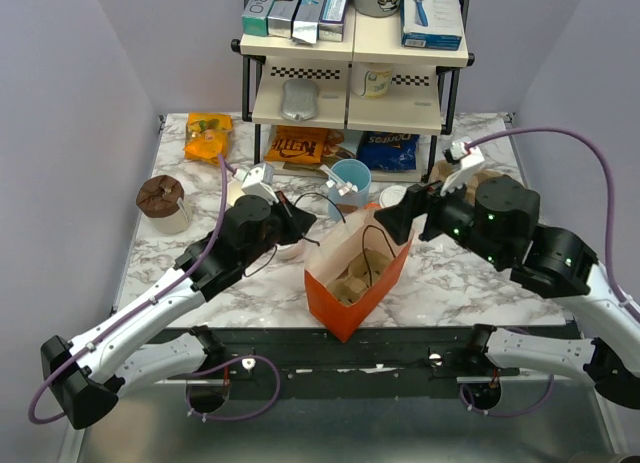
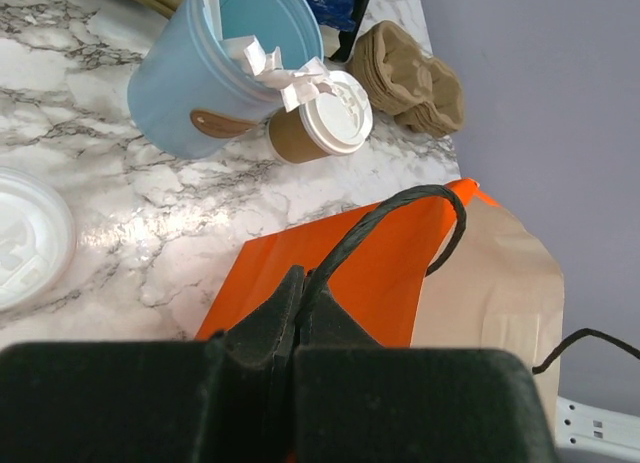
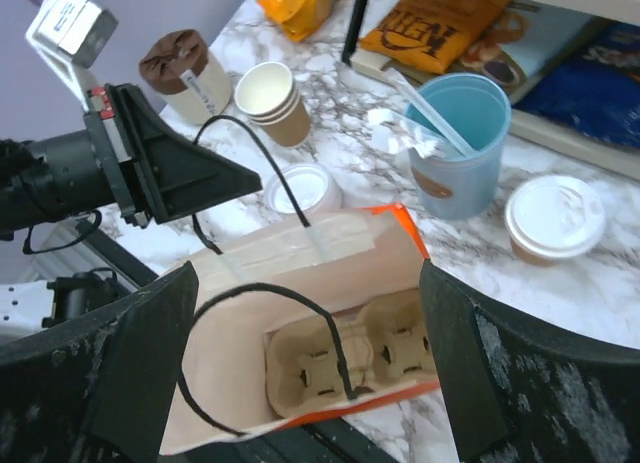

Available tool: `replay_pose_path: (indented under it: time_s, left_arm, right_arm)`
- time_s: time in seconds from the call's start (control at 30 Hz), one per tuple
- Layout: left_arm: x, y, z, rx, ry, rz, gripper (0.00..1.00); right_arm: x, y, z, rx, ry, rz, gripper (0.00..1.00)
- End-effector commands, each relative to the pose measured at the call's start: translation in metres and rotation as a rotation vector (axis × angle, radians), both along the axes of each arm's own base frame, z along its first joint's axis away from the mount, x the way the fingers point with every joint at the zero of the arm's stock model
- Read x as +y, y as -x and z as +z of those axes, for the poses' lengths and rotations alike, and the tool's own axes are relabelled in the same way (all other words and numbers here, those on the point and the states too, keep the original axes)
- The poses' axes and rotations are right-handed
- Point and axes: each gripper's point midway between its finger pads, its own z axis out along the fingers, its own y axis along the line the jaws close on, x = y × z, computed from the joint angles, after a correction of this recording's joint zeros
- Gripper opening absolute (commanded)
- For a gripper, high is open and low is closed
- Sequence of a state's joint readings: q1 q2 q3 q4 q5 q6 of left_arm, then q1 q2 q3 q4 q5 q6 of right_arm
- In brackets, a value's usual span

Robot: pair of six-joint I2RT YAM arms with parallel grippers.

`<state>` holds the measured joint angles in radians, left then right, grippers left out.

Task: Pack the takeout coffee

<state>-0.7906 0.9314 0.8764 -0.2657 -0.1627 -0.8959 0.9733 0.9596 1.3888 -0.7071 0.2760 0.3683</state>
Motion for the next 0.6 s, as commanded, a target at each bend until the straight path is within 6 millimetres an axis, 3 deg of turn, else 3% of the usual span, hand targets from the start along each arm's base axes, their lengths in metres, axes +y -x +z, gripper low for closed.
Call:
replay_pose_path:
  time_s: [0.0,0.17,0.37,0.4,0.53,0.57]
  left_arm:
    - [0.004,0.003,0.017,-0.013,0.014,0.044,0.00]
    - [-0.009,0.013,0.018,-0.016,-0.009,0.017,0.00]
    - [-0.017,0.017,0.014,-0.006,-0.034,0.017,0.00]
    - [-0.019,0.019,0.016,-0.002,-0.034,0.006,0.00]
    - [-0.020,0.022,0.016,-0.002,-0.044,0.006,0.00]
    - [-0.018,0.021,0.015,-0.008,-0.053,0.009,0.04]
  right_arm:
    - [-0.046,0.004,-0.015,0.101,0.040,-0.187,1.00]
    - [-0.074,0.015,-0.074,0.281,0.216,-0.317,1.00]
    - [-0.062,0.016,-0.123,0.377,0.281,-0.320,1.00]
    - [-0.054,0.017,-0.129,0.401,0.275,-0.297,1.00]
    - [-0.054,0.019,-0.150,0.442,0.302,-0.317,0.99]
    - [-0.052,0.018,-0.152,0.442,0.297,-0.314,0.98]
